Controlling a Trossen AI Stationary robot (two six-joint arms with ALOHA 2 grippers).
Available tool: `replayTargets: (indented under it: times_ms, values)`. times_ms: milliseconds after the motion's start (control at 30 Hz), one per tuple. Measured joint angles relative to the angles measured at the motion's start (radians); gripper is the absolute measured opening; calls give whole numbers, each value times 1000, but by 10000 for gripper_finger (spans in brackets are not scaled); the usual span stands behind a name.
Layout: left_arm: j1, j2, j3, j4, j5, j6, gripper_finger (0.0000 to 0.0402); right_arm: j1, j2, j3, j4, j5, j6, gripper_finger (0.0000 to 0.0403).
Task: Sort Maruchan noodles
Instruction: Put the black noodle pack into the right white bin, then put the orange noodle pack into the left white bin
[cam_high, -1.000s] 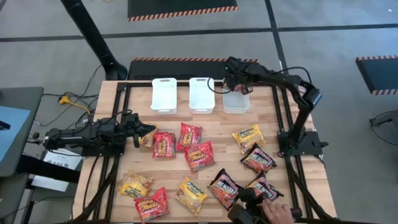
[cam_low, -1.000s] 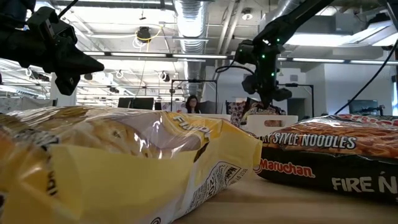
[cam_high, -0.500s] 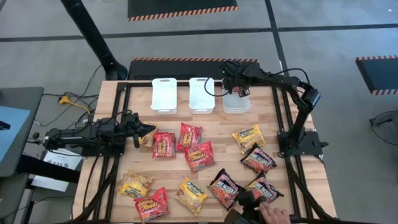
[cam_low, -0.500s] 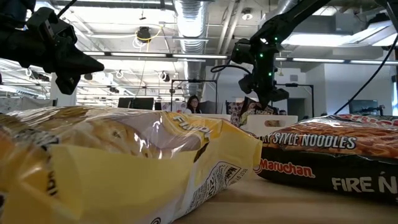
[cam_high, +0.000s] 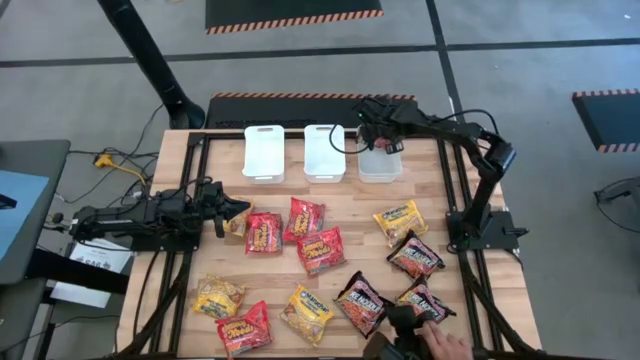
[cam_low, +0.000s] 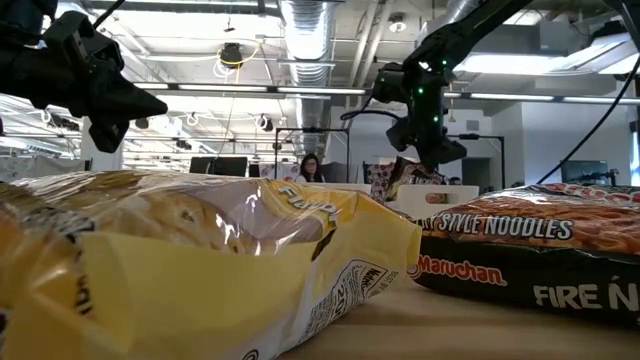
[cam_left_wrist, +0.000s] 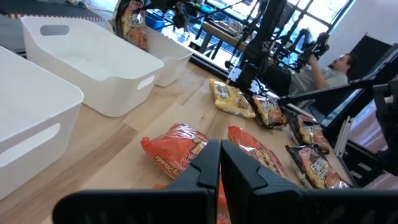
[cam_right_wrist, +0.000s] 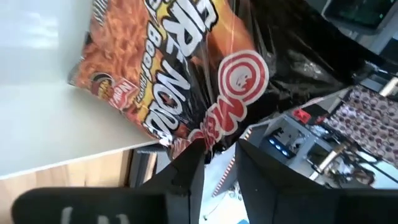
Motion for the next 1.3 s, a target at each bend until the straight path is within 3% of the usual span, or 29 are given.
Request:
replayTargets:
  times_ms: [367, 500, 833, 1000, 1133, 1300]
  values:
    - [0, 0, 0, 3, -23, -128, 0, -13, -87, 0, 1, 0, 15, 121]
    - [0, 0, 0, 13, -53, -176, 0, -12, -126, 0, -18, -50, 77, 121]
    - [0, 0, -2, 125, -213, -117, 0, 69, -236, 0, -101, -105, 304, 121]
    - [0, 0, -2, 152, -208, -76, 2, 128, -287, 0, -106, -106, 382, 121]
    - [0, 0, -2, 146, -207, -119, 21, 174, -320, 0, -123, -106, 420, 121]
    - [0, 0, -2, 148, -255, -109, 75, 233, -369, 0, -165, -105, 513, 121]
